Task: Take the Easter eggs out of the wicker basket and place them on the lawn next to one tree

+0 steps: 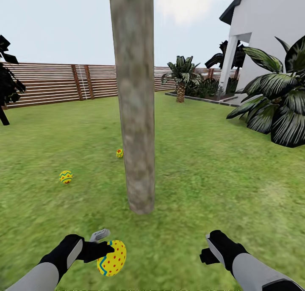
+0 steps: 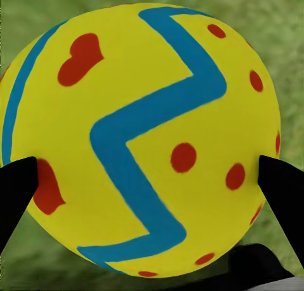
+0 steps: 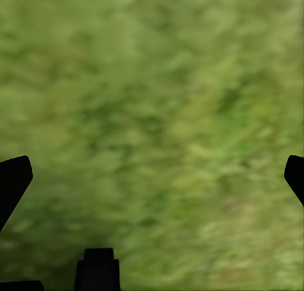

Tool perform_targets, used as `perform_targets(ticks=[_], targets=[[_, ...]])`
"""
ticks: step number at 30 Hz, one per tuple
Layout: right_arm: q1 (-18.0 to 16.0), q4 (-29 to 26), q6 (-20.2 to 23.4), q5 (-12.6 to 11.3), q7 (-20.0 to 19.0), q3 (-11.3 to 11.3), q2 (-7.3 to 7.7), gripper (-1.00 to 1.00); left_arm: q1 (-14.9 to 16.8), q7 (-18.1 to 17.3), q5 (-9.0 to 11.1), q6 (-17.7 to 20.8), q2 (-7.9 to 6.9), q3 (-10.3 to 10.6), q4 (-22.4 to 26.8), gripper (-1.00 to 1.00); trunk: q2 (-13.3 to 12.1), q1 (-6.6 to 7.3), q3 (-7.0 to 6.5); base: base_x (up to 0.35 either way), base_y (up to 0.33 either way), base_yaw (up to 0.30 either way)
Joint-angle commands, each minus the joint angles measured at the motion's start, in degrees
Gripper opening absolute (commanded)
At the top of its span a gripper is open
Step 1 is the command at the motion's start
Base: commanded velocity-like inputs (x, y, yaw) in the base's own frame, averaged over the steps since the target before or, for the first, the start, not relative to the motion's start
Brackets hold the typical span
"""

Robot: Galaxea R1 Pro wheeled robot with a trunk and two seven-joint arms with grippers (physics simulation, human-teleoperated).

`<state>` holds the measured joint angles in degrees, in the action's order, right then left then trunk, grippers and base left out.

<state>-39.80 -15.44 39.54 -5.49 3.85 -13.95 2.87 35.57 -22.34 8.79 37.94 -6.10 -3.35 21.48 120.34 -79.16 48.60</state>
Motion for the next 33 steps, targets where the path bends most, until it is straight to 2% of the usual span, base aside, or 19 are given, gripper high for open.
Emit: perform_targets(ticks=[1,11,13,16,18,33], targets=[[0.0,-0.1,0.3,-0.6,0.4,-0.4,0.03,1.00,0.0,0.1,0.3,0.5,0.02,-0.3,0.1,-1.00,0.4,-0.22,0.24,0.062,0.000,0.000],[0.0,-0.1,0.3,-0.6,0.3,-0.4,0.03,1.00,0.0,0.1,0.2,-1.8,-0.02,-0.3,0.0,-1.00,3.6,-1.97,1.68,0.230,-0.026,0.000],[0.0,-0.1,0.3,-0.6,0.3,-0.4,0.03,1.00,0.0,0.0,0.5,-2.0,-0.11,-0.3,0.0,-1.00,4.5,-2.41,2.03,0.032,-0.017,0.000],[0.0,-0.1,0.3,-0.6,0.4,-0.4,0.03,1.00,0.0,0.0,2.4,-2.4,-0.19,-0.3,0.0,-1.00,4.9,-2.63,2.21,0.005,-0.003,0.000],[0.0,-0.1,0.3,-0.6,0.4,-0.4,0.03,1.00,0.0,0.0,2.8,-2.4,-0.06,-0.3,0.0,-1.00,5.7,-3.07,2.57,0.001,0.000,0.000],[0.0,-0.1,0.2,-0.7,0.3,-0.4,0.17,1.00,0.0,0.1,2.8,-2.4,-0.06,-0.3,0.0,-1.00,11.7,-6.37,5.27,0.000,0.000,0.000]])
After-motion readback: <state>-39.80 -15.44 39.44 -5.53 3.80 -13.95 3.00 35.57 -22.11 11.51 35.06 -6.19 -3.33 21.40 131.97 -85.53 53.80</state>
